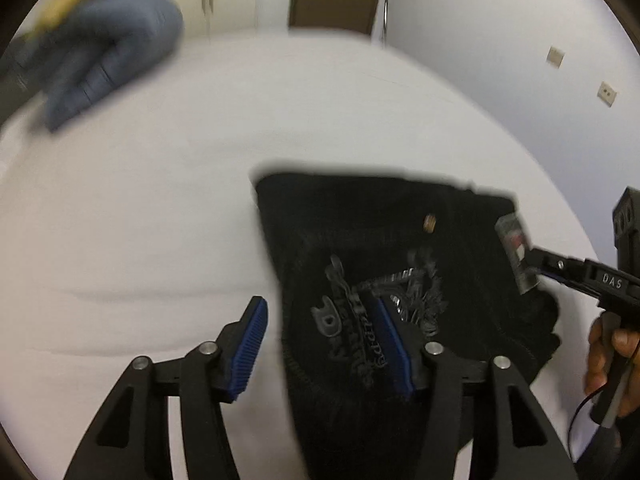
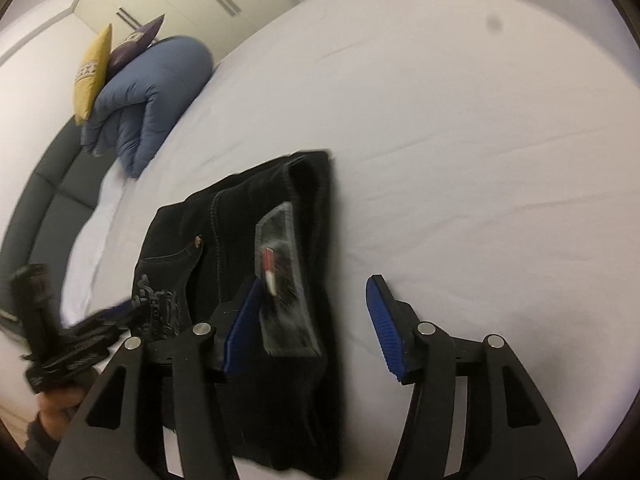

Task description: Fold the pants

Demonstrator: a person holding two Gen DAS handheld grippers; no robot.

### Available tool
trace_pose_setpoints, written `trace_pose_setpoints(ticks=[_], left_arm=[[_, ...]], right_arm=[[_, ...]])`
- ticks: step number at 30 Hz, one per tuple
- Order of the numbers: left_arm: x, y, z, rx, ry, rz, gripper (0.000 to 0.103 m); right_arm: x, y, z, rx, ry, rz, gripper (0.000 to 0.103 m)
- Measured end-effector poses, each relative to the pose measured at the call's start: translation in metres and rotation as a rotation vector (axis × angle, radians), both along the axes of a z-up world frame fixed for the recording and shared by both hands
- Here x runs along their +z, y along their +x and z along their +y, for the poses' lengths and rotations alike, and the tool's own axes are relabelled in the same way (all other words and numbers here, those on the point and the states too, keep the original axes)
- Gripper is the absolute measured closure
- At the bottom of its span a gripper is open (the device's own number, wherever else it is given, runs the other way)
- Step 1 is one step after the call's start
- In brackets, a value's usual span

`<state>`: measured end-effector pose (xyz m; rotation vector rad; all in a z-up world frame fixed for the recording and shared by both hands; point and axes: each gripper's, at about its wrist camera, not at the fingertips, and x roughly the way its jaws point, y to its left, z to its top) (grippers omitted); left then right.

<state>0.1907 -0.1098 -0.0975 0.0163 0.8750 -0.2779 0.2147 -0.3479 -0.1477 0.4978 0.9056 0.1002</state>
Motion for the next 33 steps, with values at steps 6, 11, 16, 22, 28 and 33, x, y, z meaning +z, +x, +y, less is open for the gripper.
trace_pose_setpoints(ticks=[6,11,16,22,28,33], left_arm=[[0.105,-0.093,0.022,0.113,0.086,-0.53,0.0],[0.175,-0.16,0.029,0.229,0.188,-0.743,0.0],[0.223,-0.215,0.061,0.336,0.105,-0.841,0.0],[0.252,-0.233,0.079,0.349,0.187,-0.731,0.0],[0.228,-0.239,0.069,0.305,0.156,-0.538,0.0],[0.173,-0.223,0.056,0.286,0.147,-0.322,0.0]], right_arm=[[0.119,-0.094,0.03,-0.084,-0.245,-0.325,0.044],[0.221,-0.188,0.068,-0.227,-0.436,-0.763,0.0],[0.296,-0.256,0.121,-0.396,-0.671,-0.995,0.0],[0.336,-0.292,0.144,-0.343,-0.659,-1.023,0.0],[0.327,-0.3,0.136,-0.28,-0.579,-0.768,0.0],[0.28,-0.27,0.13,-0.249,-0.531,-0.527,0.0]])
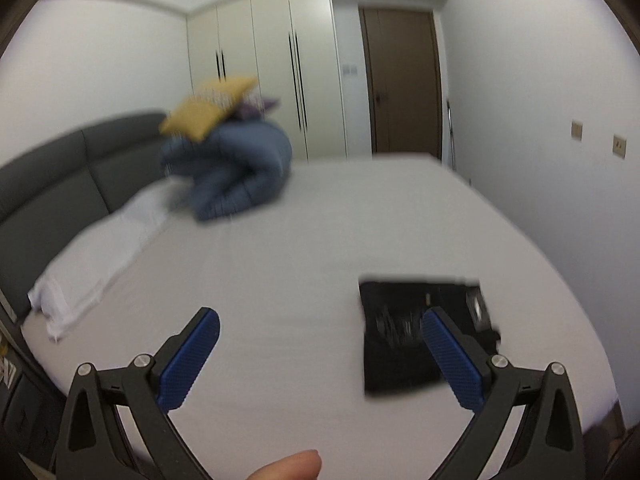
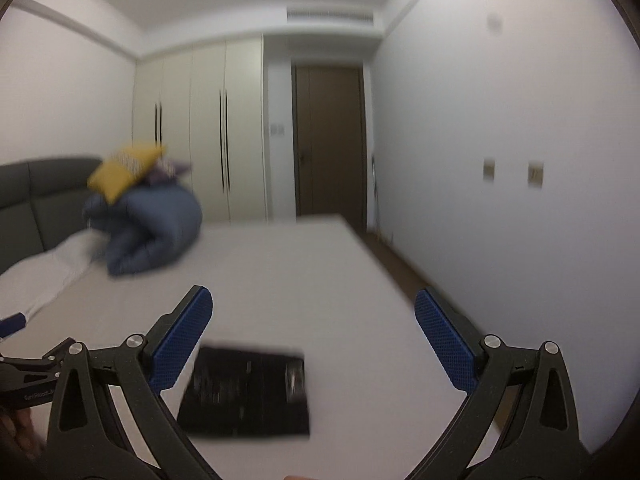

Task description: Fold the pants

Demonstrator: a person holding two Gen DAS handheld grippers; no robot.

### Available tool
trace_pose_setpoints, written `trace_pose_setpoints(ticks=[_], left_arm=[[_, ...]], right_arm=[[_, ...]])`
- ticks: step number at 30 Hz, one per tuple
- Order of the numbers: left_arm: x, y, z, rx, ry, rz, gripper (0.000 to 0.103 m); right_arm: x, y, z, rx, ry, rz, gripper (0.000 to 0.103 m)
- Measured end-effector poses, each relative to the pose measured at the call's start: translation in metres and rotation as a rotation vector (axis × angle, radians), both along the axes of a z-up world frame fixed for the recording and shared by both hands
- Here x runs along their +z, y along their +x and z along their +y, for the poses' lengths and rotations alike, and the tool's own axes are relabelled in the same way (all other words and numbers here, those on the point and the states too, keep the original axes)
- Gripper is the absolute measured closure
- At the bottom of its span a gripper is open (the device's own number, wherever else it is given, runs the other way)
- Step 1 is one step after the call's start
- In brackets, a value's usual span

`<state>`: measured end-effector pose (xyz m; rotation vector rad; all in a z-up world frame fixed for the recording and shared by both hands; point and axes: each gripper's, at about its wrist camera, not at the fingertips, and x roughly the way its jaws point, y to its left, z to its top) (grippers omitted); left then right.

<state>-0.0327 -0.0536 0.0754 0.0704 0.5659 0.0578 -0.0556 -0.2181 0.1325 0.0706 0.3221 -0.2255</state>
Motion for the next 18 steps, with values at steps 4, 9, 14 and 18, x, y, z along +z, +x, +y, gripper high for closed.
trace_pose_setpoints(ticks=[4,9,14,18], left_arm=[[-0.038,0.001,-0.01,-0.015,-0.029,0.127,0.0],[-0.066,0.002,-0.012,-0.013,-0.086,0.228,0.0],[-0.074,0.003,-0.012,-0.011,-0.086,0.248,0.0],[-0.076,0.004,-0.012,-0.012,-0.099,0.258,0.0]], right_arm=[[-0.041,0.02,-0.005,-0.016,0.04,0.137,0.0],[-0.08,0.014,-0.006,-0.015,0.047,0.237,0.0],[-0.114,0.039,-0.004,-0.002,0.046,0.292,0.0],[-0.127,0.05,0.0,0.011,0.054,0.327,0.0]])
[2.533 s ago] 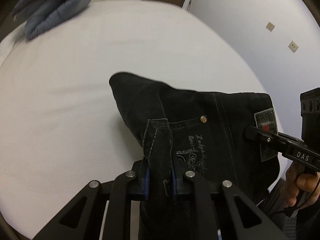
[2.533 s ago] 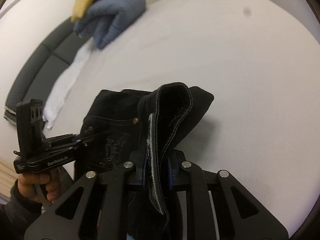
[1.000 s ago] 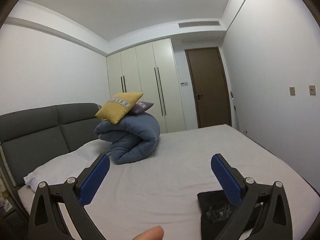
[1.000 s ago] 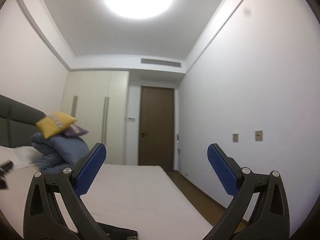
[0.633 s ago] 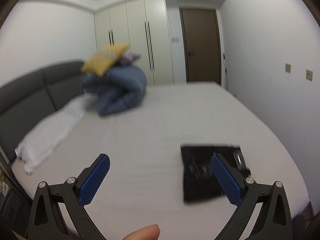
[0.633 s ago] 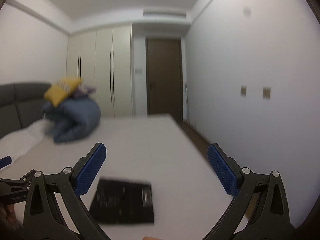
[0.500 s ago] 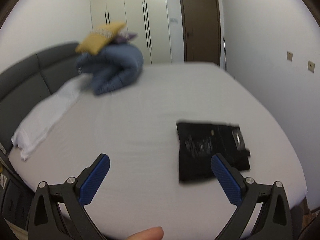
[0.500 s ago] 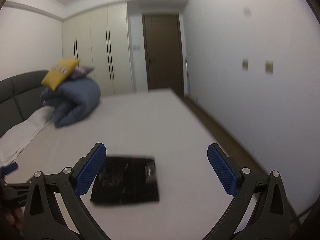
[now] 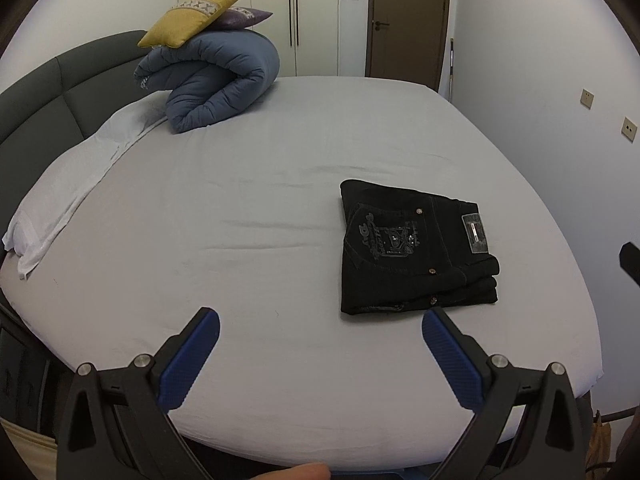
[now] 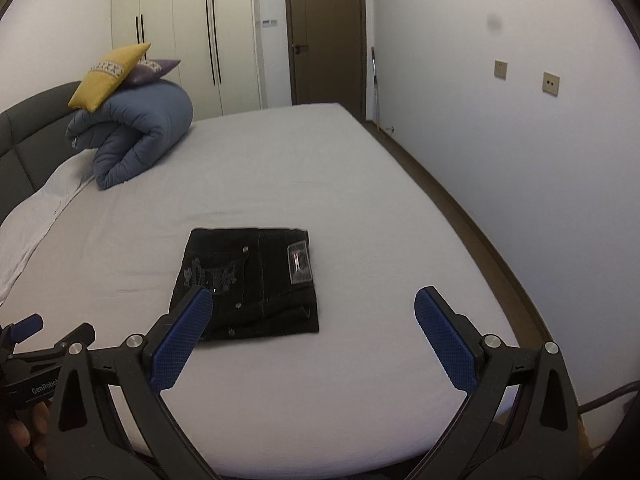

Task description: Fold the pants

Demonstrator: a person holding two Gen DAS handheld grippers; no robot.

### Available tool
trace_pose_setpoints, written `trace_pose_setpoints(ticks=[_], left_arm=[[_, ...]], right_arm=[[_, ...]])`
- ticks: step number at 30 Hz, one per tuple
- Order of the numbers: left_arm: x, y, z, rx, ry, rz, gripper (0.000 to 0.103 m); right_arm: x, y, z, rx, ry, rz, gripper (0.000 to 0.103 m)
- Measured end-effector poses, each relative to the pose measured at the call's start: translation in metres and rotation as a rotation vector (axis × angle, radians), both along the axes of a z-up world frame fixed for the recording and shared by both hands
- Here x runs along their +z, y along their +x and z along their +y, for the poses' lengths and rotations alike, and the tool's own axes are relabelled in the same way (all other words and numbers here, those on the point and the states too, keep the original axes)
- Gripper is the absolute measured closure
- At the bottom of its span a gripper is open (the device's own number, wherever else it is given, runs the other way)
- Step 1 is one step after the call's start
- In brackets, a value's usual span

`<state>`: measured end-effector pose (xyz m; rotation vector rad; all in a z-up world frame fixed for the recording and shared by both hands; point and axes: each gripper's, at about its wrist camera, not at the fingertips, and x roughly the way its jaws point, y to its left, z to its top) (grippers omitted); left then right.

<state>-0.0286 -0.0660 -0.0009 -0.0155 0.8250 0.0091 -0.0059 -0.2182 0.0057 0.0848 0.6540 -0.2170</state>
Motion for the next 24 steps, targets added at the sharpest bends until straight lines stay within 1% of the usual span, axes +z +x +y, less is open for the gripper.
trace_pose_setpoints(ticks=[1,7,15,24], left_arm=[[0.0,0.0,-0.001,-0.001,0.001,0.001,0.0],[-0.004,-0.002,-0.004,-0.004,-0.011,0.019,0.0],[-0.006,-0.002,-0.006,-0.01,-0.024,0.023,0.0],[-0.009,0.0,-0.004,-0.016,-0.036,0.027,0.0]], right_arm=[[-0.005,0.002,0.001,0.004,0.001,0.006,0.0],[-0.011,0.004,0.005,0.026,0.003,0.031,0.0],[-0.007,0.004,0.005,0.041,0.009,0.055,0.0],[-0.015,0.007,0.009,0.055,0.005,0.085,0.0]])
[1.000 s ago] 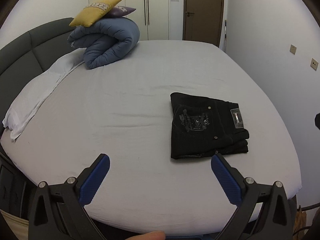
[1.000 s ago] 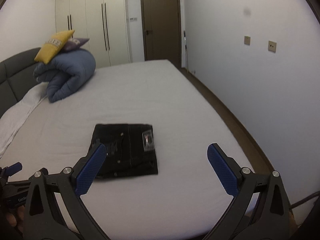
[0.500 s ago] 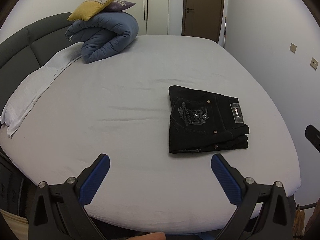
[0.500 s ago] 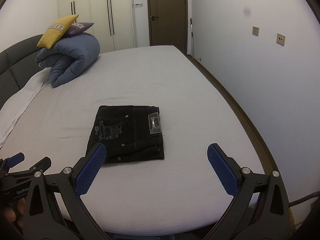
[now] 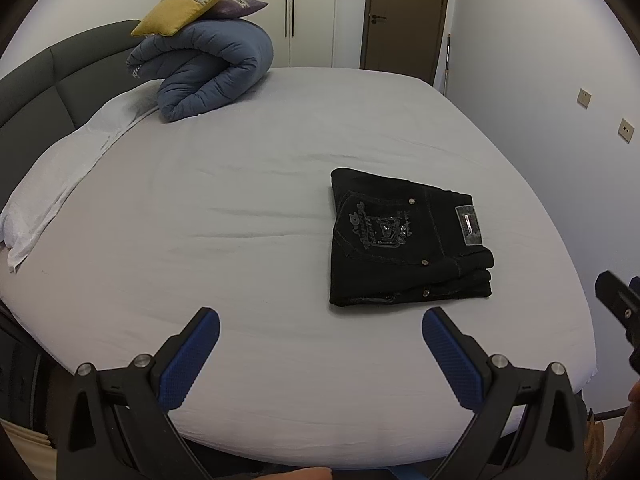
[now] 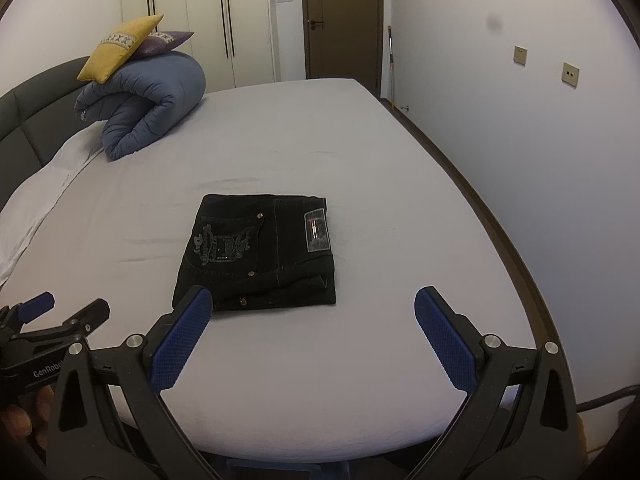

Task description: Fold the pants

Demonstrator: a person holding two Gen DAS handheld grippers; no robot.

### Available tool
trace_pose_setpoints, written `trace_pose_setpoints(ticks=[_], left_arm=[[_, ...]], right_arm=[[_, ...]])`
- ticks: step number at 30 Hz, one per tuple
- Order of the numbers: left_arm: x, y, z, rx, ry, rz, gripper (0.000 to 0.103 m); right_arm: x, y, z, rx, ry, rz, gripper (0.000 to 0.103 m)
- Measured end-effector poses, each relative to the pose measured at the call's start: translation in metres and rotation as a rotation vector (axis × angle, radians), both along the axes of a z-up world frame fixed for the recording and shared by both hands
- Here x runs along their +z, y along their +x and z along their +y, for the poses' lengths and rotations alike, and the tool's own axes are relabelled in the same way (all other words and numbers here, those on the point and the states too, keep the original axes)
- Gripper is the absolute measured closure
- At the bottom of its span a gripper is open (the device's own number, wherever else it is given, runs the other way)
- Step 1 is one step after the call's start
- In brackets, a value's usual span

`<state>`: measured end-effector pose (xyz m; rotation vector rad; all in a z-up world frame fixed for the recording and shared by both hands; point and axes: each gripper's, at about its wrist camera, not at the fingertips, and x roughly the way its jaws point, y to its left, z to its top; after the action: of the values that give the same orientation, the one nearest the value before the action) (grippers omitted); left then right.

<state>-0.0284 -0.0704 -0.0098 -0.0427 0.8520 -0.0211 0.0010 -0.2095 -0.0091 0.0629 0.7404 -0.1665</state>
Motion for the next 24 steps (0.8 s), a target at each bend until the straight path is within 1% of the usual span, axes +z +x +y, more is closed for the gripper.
trace_pose_setpoints(ticks=[24], left_arm=[[0.0007,0.002,-0.0013,0.002,0.001,0.005,0.0]], right_arm=[[-0.0082,0.0072,0.0016,0.008,0.012,0.031,0.0]])
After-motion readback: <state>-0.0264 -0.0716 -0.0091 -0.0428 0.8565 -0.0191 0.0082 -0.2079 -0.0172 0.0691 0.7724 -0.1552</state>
